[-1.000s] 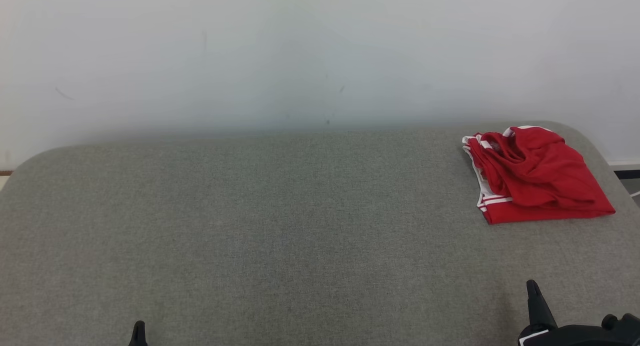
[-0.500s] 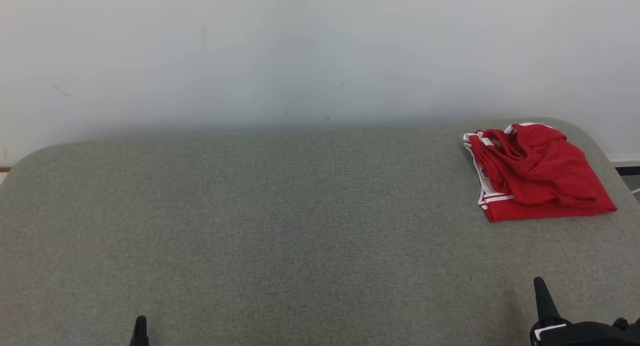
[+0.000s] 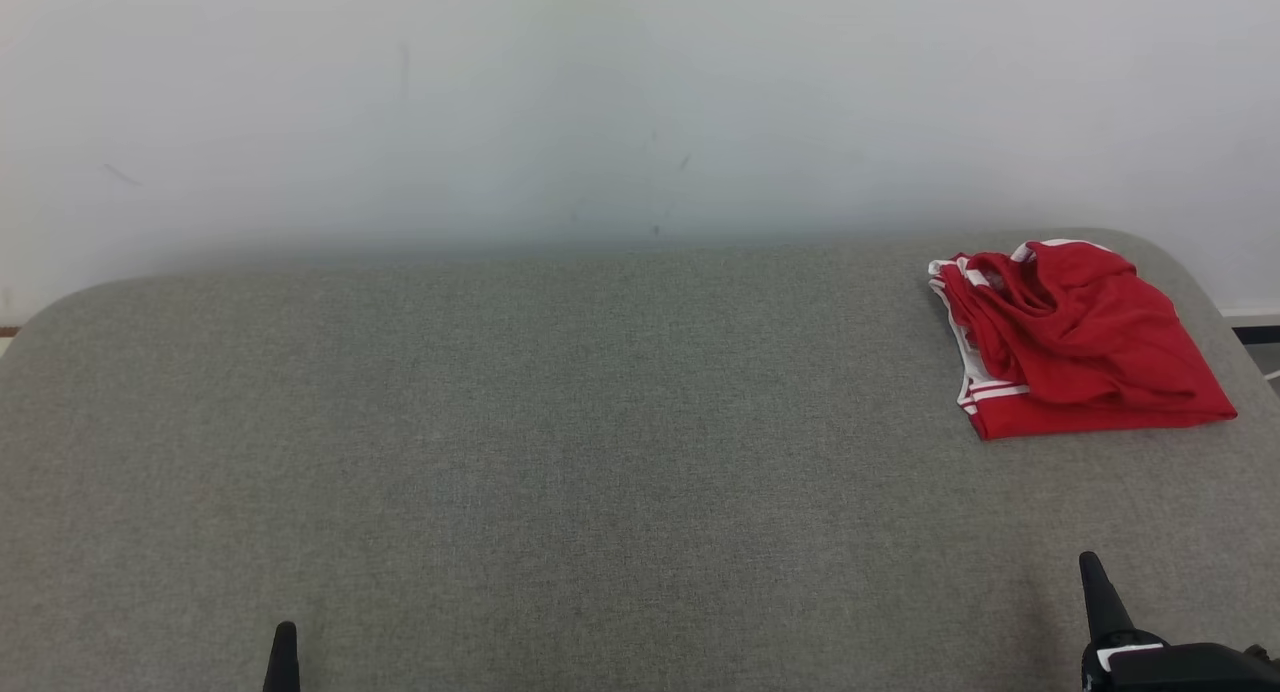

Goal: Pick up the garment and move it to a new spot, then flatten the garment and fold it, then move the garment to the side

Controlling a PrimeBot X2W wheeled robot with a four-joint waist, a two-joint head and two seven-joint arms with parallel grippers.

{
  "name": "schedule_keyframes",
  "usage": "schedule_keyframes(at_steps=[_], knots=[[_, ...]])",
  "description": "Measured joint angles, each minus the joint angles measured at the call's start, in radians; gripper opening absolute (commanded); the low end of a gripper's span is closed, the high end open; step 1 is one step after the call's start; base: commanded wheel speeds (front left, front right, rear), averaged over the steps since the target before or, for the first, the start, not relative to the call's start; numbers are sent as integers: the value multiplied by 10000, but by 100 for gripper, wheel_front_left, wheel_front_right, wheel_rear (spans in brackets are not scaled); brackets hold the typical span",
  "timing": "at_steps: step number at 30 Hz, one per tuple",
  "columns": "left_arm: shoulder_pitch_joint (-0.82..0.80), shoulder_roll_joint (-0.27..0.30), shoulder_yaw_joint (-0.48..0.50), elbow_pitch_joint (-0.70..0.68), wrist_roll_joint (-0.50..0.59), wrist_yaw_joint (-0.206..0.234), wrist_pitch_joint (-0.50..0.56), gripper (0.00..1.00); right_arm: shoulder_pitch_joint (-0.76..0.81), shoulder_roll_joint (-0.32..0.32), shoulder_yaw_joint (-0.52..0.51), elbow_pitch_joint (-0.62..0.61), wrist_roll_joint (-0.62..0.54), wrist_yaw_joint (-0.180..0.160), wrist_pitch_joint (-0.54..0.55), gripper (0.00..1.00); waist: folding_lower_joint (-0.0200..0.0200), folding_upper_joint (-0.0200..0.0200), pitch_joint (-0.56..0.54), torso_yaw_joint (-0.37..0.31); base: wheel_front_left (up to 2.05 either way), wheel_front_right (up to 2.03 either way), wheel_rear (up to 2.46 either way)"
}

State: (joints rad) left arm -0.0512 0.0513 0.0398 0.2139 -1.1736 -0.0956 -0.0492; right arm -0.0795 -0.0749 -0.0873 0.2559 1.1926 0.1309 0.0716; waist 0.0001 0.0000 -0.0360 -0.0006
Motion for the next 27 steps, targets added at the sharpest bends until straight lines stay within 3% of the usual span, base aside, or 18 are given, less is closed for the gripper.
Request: schedule_keyframes(at_steps=[27], knots=[[-403, -8, -102, 245, -2485, -180, 454, 0, -281, 81, -633, 79, 2322, -4, 662, 0, 0, 0, 203, 3, 0, 0, 0]])
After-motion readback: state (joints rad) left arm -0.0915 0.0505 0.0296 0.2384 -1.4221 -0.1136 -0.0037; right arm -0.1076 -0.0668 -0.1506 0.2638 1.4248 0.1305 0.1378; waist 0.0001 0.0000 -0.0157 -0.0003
